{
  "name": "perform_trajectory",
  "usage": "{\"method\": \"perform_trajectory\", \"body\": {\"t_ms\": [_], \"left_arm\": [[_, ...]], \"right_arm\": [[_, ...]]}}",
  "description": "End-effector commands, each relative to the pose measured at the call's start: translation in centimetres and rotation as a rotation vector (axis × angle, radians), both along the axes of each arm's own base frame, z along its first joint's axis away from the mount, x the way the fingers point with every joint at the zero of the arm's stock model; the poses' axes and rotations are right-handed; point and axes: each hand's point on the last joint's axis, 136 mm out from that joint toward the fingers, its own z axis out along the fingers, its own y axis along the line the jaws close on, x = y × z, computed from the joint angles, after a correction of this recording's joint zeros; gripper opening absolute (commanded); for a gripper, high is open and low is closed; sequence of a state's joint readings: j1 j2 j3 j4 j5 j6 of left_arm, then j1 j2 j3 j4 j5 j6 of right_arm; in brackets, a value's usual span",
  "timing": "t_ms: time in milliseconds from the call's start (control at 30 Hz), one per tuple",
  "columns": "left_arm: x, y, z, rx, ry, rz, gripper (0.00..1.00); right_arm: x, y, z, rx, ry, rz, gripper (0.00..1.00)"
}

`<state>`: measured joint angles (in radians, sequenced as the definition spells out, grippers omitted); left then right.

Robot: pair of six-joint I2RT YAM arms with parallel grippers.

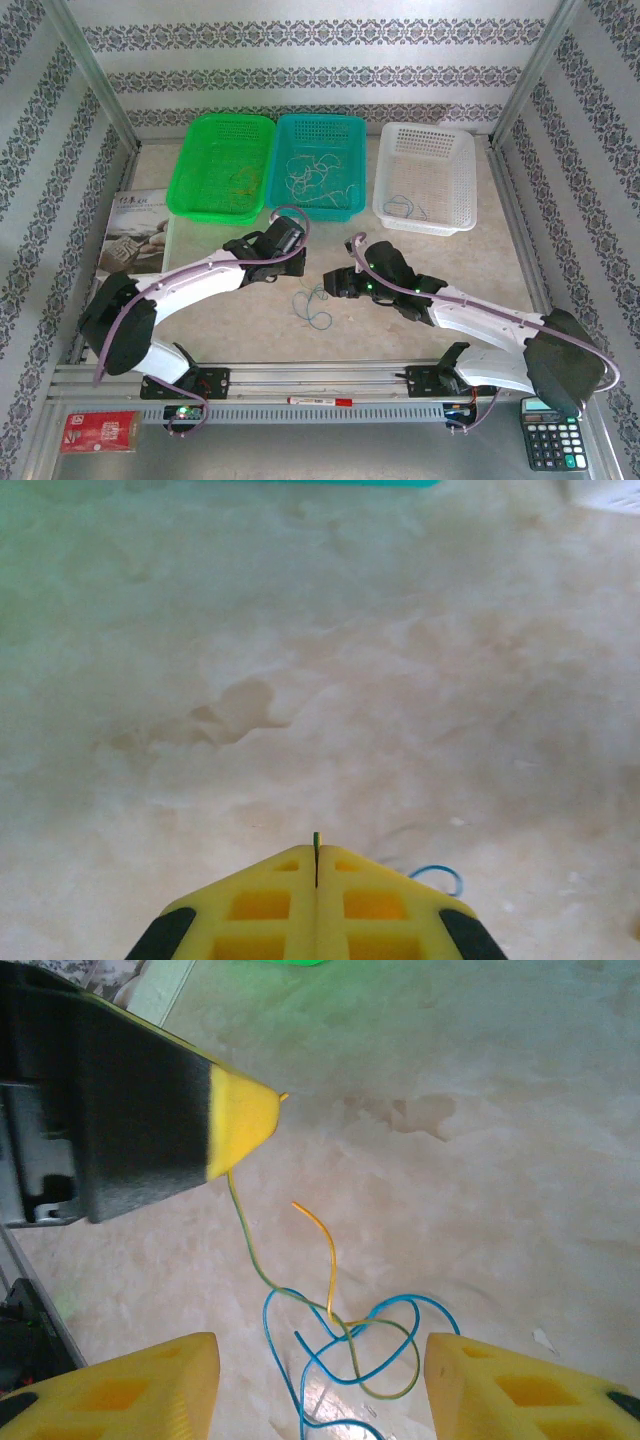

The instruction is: Untangle the cables

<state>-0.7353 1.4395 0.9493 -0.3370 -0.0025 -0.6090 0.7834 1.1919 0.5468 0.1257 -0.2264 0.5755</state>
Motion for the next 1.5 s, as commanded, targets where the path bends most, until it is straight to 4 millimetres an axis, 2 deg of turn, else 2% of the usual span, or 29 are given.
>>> {"method": "perform_trajectory", "body": {"t_ms": [0, 200, 333, 567, 833, 1100, 1467], "left_arm": [[-0.7, -1.7, 2.7, -0.090, -0.023, -0.054, 0.00], [-1.0, -2.7, 5.8, -0.185, -0.058, -0.075, 0.00], [-0.9, -3.3, 8.0, -0.245, -0.086, -0.082, 0.00], [-1.2, -3.4, 10.7, -0.293, -0.128, -0.098, 0.00], [-1.3, -3.2, 10.6, -0.288, -0.134, -0.100, 0.00], [-1.4, -3.3, 10.1, -0.291, -0.131, -0.106, 0.00], [-1.5, -3.7, 10.4, -0.324, -0.139, -0.119, 0.00]], "right_arm": [[0.8, 1.9, 2.4, 0.045, -0.087, 0.049, 0.57], [1.3, 3.7, 3.2, 0.084, -0.130, 0.091, 0.58], [1.6, 4.6, 2.8, 0.090, -0.139, 0.106, 0.58], [2.2, 4.2, 1.7, 0.067, -0.138, 0.083, 0.55], [2.0, 3.1, 2.9, 0.117, -0.133, 0.085, 0.58], [2.0, 1.1, 4.9, 0.196, -0.134, 0.082, 0.60], [2.3, -0.8, 5.2, 0.234, -0.127, 0.046, 0.61]]}}
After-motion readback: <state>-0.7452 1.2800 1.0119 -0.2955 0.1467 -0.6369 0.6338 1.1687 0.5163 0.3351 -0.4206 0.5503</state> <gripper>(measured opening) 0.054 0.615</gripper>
